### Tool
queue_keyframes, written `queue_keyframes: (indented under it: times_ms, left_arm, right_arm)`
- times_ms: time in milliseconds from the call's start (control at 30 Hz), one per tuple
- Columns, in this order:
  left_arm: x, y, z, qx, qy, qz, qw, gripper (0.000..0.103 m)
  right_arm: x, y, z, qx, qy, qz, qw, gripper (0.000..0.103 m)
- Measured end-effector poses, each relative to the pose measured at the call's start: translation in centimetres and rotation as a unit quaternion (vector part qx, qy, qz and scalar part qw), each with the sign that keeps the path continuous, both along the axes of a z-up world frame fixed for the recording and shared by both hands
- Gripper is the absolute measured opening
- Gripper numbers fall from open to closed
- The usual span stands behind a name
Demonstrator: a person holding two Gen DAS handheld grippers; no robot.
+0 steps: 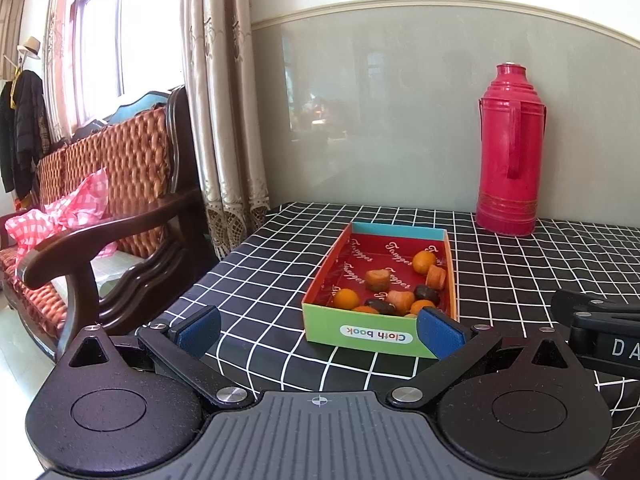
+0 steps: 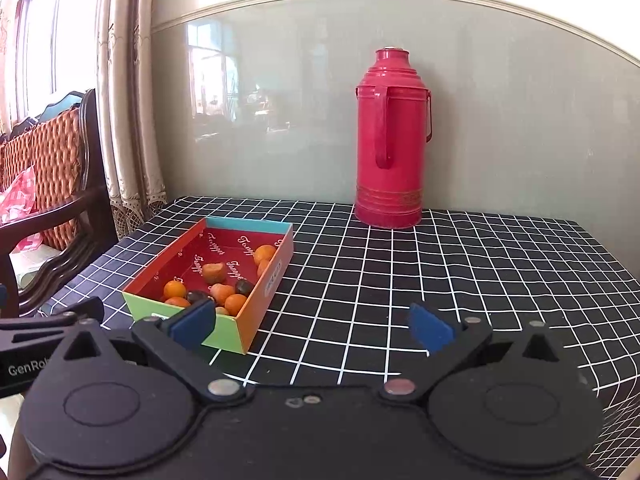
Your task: Organize fruits
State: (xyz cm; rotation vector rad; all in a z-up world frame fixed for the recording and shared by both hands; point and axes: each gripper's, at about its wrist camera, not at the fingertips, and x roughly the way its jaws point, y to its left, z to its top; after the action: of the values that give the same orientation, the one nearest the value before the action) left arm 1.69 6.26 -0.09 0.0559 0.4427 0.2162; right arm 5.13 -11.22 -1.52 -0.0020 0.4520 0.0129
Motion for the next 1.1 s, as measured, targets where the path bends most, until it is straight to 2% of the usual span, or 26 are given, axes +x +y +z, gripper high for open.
queue_keyframes:
  times_ms: [1100]
  left_arm:
    - [0.51, -0.24, -0.06, -0.007, 0.011, -0.008, 0.9999, 0.103]
  right_arm:
    - [0.18, 0.24, -0.07, 0.001, 0.000, -0.005, 1.000, 0.097]
